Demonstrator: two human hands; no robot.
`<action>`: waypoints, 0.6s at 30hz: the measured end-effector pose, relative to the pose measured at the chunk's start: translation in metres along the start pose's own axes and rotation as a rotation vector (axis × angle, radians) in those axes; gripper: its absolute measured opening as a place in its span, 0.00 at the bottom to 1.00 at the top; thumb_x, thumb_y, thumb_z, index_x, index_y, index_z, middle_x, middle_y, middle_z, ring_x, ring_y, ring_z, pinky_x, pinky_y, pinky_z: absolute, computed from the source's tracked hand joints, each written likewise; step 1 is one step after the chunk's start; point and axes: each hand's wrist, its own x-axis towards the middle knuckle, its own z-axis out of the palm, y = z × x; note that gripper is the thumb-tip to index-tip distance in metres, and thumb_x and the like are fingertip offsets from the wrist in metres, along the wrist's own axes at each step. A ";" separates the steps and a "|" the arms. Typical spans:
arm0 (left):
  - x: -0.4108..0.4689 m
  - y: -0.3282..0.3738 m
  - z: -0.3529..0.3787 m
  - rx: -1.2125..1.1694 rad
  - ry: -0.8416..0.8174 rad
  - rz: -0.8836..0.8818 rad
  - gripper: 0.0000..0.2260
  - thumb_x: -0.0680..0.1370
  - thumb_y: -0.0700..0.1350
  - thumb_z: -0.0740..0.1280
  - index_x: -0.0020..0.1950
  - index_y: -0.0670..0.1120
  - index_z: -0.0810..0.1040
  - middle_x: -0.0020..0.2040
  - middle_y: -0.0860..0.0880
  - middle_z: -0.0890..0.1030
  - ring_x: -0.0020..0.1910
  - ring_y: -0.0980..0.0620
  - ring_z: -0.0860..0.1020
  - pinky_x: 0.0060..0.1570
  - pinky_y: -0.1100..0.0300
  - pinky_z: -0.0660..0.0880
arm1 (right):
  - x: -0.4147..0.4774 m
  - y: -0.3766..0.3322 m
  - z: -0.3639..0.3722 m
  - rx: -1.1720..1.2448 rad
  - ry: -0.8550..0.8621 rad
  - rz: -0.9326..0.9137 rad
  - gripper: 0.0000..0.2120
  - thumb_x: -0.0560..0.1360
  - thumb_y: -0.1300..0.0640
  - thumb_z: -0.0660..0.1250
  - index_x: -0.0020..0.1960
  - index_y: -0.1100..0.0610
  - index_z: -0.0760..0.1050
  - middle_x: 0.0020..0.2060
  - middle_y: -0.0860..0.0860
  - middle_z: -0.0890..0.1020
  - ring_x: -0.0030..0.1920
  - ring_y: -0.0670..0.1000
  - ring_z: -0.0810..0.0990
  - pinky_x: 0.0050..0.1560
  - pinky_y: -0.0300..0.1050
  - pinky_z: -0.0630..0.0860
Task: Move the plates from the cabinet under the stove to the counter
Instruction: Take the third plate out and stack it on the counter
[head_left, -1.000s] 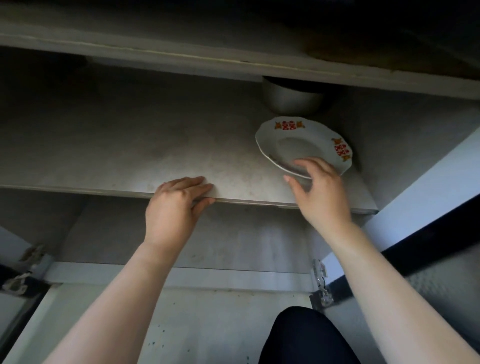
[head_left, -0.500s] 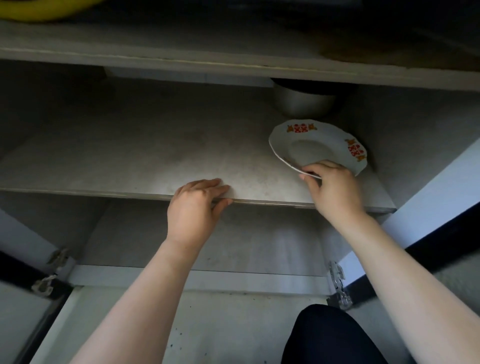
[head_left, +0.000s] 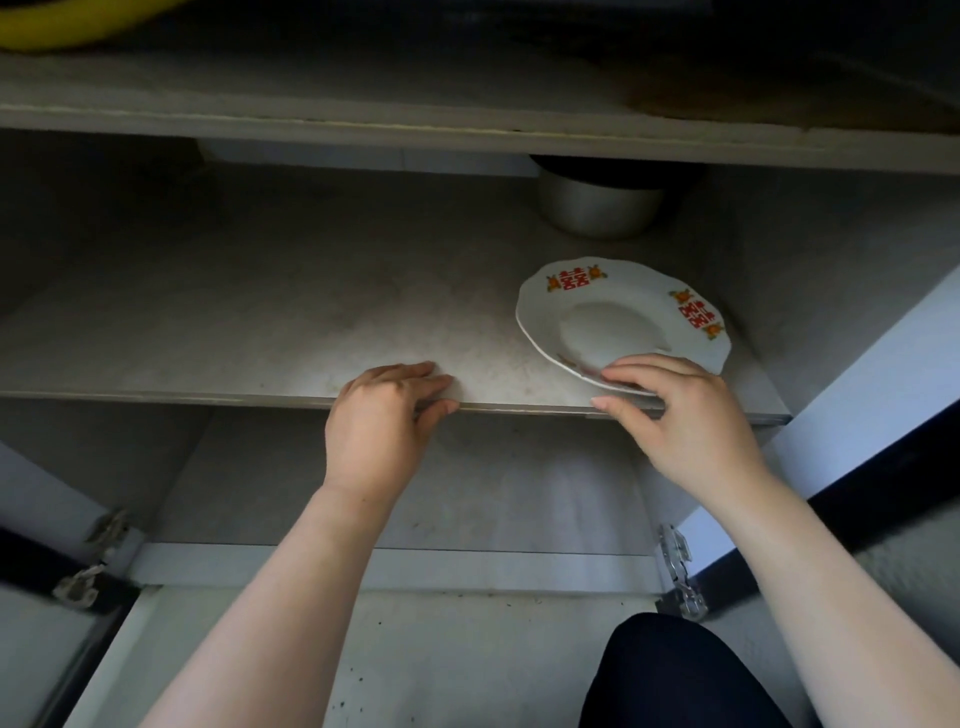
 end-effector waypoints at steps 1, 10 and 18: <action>0.000 0.000 0.000 0.004 -0.002 0.001 0.12 0.72 0.52 0.71 0.54 0.51 0.83 0.57 0.51 0.82 0.56 0.47 0.78 0.52 0.55 0.74 | 0.002 -0.002 0.002 -0.010 -0.018 -0.004 0.13 0.71 0.54 0.71 0.53 0.57 0.81 0.50 0.51 0.83 0.51 0.52 0.79 0.53 0.48 0.76; 0.000 0.004 -0.004 -0.020 -0.058 -0.007 0.13 0.74 0.52 0.69 0.57 0.51 0.82 0.60 0.52 0.80 0.59 0.48 0.76 0.55 0.55 0.73 | 0.003 -0.012 0.007 0.009 -0.004 -0.025 0.08 0.73 0.60 0.68 0.51 0.58 0.81 0.46 0.51 0.83 0.46 0.52 0.80 0.46 0.46 0.77; 0.003 0.025 -0.004 -0.272 -0.003 -0.114 0.16 0.76 0.55 0.64 0.61 0.52 0.77 0.56 0.53 0.79 0.51 0.55 0.77 0.45 0.62 0.75 | -0.014 -0.012 0.000 0.072 -0.108 -0.051 0.08 0.73 0.56 0.68 0.51 0.54 0.81 0.47 0.45 0.82 0.48 0.44 0.78 0.49 0.34 0.71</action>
